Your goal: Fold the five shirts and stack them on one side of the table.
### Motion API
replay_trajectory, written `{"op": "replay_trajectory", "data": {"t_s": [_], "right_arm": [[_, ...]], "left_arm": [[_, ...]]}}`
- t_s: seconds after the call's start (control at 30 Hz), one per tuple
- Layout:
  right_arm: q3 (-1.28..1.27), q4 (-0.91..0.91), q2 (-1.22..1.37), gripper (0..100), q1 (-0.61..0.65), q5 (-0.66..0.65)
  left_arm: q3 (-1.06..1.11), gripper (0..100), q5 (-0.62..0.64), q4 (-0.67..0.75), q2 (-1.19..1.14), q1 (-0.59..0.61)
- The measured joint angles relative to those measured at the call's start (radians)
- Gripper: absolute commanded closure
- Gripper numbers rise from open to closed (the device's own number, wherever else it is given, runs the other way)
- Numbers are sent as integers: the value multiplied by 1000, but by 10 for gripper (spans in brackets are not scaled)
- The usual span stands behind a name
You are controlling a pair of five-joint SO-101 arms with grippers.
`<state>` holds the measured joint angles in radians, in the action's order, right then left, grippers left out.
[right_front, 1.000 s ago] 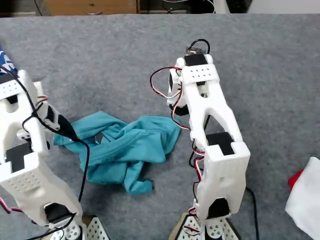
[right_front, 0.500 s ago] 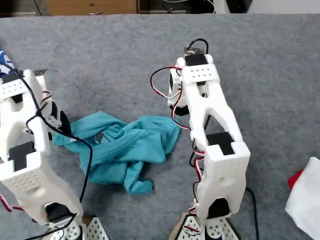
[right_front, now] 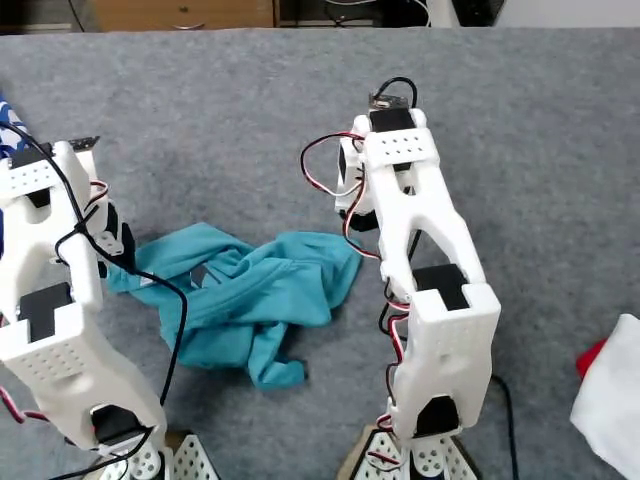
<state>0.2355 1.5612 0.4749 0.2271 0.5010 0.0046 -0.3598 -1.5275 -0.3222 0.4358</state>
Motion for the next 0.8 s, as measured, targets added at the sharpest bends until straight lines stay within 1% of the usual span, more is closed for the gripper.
{"op": "replay_trajectory", "data": {"t_s": [0.27,0.47,0.53,0.67,0.73,0.8], "right_arm": [[0,0,0,989,0,0],[0,0,0,989,0,0],[0,2,0,989,0,0],[0,31,0,989,0,0],[0,38,0,989,0,0],[0,41,0,989,0,0]], "left_arm": [[0,971,0,0,0,0],[0,965,0,-34,0,0],[0,920,0,-51,0,0],[0,774,-46,-97,0,0],[0,745,-46,-103,0,0],[0,747,-31,-103,0,9]]}}
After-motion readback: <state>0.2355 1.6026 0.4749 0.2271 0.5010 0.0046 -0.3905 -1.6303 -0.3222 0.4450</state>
